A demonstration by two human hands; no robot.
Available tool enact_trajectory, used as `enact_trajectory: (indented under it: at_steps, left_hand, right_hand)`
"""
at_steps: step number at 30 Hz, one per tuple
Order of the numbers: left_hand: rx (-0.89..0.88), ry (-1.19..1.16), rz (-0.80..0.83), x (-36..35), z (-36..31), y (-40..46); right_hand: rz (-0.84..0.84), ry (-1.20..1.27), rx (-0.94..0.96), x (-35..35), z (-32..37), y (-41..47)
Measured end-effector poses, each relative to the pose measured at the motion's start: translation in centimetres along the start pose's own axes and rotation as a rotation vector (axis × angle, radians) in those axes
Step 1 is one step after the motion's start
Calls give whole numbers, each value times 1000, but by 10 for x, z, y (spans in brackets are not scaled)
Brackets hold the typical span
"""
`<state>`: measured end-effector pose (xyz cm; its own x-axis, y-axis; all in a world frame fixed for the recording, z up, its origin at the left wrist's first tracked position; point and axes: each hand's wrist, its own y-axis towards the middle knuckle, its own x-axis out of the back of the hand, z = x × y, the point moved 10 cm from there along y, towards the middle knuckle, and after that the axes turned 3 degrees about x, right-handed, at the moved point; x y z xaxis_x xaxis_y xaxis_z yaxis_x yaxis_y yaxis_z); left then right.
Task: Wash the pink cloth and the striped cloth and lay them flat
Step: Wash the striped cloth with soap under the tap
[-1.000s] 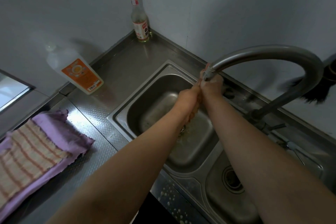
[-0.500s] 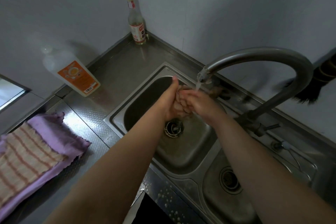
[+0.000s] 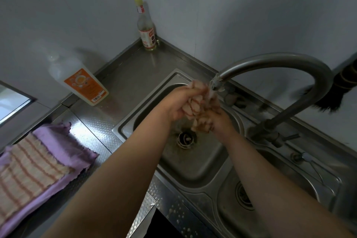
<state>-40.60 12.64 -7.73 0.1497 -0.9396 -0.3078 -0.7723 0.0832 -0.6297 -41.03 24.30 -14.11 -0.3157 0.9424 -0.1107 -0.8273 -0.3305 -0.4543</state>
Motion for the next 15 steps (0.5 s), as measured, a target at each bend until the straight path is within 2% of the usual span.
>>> enact_trajectory:
  at_steps: [3, 5, 8, 10, 13, 15]
  left_hand:
    - [47, 66, -270, 38, 14, 4]
    - [27, 18, -392, 46, 21, 1]
    - [62, -250, -352, 21, 36, -1]
    - [79, -258, -293, 1, 40, 0]
    - [82, -187, -249, -15, 44, 3]
    - [104, -109, -259, -21, 48, 1]
  right_hand:
    - [-11, 235, 43, 5, 21, 0]
    - [64, 351, 91, -7, 38, -5]
    - [209, 250, 135, -43, 47, -20]
    - [199, 98, 120, -60, 39, -24]
    - [42, -90, 201, -52, 50, -21]
    - [-115, -117, 227, -33, 57, -18]
